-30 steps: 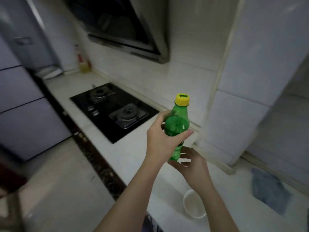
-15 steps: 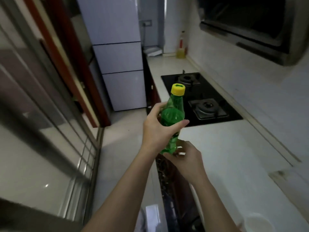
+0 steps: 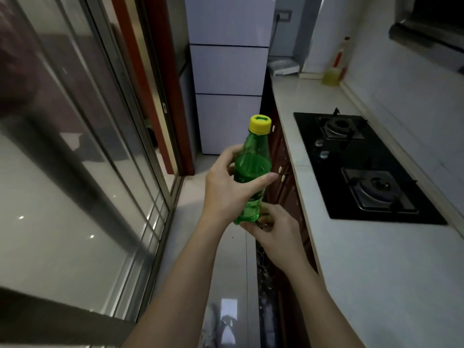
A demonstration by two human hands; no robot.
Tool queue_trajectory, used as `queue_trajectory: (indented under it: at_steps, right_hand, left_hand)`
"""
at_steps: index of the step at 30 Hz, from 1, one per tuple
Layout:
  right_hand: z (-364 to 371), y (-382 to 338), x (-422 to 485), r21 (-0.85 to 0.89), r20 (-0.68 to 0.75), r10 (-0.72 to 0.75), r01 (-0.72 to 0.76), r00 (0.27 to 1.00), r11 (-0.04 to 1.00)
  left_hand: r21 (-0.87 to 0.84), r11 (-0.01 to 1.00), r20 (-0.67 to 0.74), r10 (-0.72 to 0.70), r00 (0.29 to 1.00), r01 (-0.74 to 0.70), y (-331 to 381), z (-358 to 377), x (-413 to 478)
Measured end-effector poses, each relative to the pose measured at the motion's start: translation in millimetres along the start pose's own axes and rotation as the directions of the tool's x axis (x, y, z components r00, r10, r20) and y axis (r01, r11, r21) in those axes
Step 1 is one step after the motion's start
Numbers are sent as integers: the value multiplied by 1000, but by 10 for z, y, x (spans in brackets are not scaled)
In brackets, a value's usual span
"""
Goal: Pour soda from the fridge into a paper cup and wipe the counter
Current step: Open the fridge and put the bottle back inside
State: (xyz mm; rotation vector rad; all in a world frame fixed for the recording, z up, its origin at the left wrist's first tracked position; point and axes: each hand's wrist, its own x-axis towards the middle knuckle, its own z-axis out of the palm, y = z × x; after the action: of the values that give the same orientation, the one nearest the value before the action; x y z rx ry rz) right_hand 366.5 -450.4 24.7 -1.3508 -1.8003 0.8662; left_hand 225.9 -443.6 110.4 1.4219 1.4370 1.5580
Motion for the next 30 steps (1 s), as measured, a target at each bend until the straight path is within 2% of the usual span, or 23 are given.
queue_trajectory:
  at_steps: [7,14,21,30]
  right_hand:
    - [369,-130,1183,-38,-6,26,-26,1000,999]
    - [737,-197,2058,41,-45,83,-81,996,996]
    - [983,-69,2841,47,-19,77,-76,997,996]
    - [1082,234,4434,91,23,16,-18,1000,996]
  left_hand:
    - [-36,999,34,30,999,-28,-338,-263,1141]
    - [-40,998,42,43,998,-42,-655,-432,2046]
    - [-55,998,52,6,999,-3,-980,-457,2769]
    - [-42,999,8,10,1000,-9,-1413,-238,4169]
